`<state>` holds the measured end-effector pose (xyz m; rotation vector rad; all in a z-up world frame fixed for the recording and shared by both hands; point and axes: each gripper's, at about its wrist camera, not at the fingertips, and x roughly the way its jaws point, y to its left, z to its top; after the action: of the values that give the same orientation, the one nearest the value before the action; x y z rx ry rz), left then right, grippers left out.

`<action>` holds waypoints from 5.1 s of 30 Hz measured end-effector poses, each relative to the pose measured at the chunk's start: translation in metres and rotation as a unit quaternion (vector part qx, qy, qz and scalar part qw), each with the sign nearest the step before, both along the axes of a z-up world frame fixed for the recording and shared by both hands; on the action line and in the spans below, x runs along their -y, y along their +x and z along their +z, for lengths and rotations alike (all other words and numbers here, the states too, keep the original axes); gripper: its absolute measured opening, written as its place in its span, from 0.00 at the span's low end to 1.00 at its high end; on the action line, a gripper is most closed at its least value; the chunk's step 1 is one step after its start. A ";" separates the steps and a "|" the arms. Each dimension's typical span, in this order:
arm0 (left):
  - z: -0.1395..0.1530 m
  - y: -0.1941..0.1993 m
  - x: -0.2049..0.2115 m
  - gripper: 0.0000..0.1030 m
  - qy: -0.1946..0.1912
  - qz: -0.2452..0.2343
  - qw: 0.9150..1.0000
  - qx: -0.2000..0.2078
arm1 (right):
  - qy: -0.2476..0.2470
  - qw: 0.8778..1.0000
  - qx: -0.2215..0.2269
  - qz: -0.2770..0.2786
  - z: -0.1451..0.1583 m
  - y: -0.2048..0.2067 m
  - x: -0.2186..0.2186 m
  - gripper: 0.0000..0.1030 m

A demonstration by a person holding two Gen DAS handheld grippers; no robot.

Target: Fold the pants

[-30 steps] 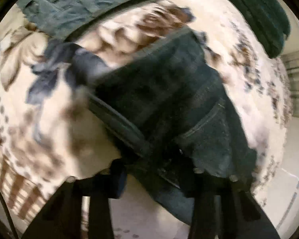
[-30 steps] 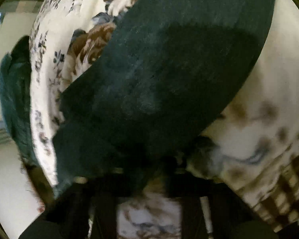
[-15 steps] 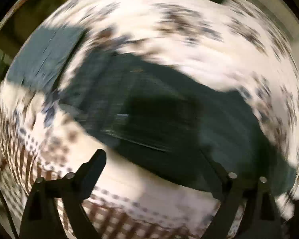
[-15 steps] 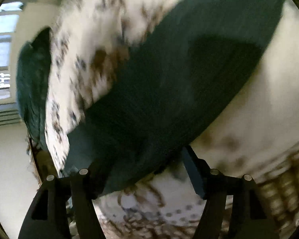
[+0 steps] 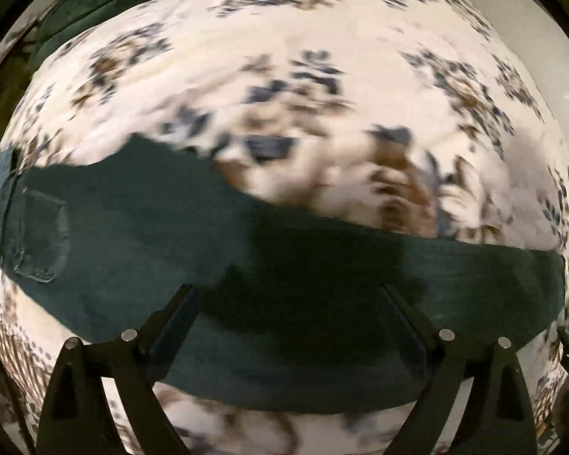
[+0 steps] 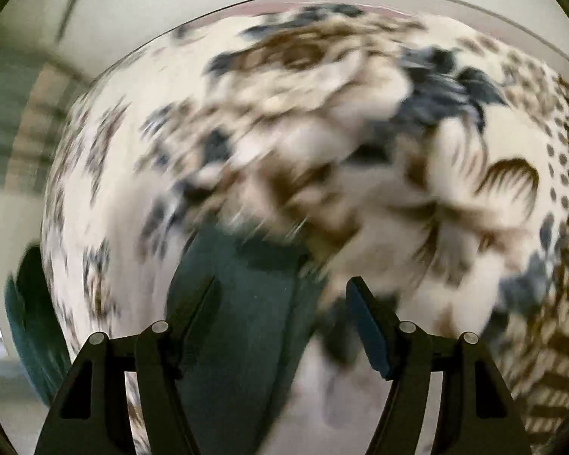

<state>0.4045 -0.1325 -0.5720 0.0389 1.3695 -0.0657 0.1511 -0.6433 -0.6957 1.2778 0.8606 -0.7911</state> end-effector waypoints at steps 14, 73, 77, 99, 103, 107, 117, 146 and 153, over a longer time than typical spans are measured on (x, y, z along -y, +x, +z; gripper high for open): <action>-0.026 0.002 0.058 0.92 0.047 -0.028 0.998 -0.020 | -0.033 0.994 -0.052 0.095 -0.015 0.032 0.015 0.03; 0.011 -0.010 -0.060 1.00 0.013 0.062 0.997 -0.040 | -0.097 0.948 0.126 0.276 0.111 0.128 -0.156 0.07; 0.030 -0.024 -0.132 1.00 -0.007 0.108 0.993 -0.052 | -0.125 0.922 0.099 0.352 0.125 0.170 -0.263 0.07; 0.028 0.003 -0.291 1.00 -0.119 0.156 0.979 -0.052 | 0.018 0.824 0.075 0.562 0.040 0.209 -0.590 0.90; 0.006 0.023 -0.244 1.00 -0.164 0.110 0.976 -0.095 | 0.007 0.852 0.064 0.519 0.070 0.172 -0.533 0.90; -0.027 0.038 -0.194 0.97 -0.151 0.068 0.977 -0.134 | -0.036 0.880 -0.006 0.474 0.066 0.137 -0.465 0.90; -0.059 0.028 -0.139 0.61 -0.028 -0.015 0.991 -0.133 | -0.001 0.923 -0.059 0.381 0.029 0.107 -0.378 0.80; -0.020 -0.013 -0.368 0.56 -0.186 0.297 0.936 -0.045 | 0.004 0.770 -0.063 0.635 -0.038 0.335 -0.525 0.08; -0.006 -0.032 -0.395 0.65 -0.234 0.364 0.901 -0.010 | 0.051 0.795 -0.074 0.600 -0.023 0.339 -0.521 0.15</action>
<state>0.3727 0.2624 -0.5780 -0.8793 1.2832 0.2366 0.4903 -0.1219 -0.7185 0.5124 1.5870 0.2021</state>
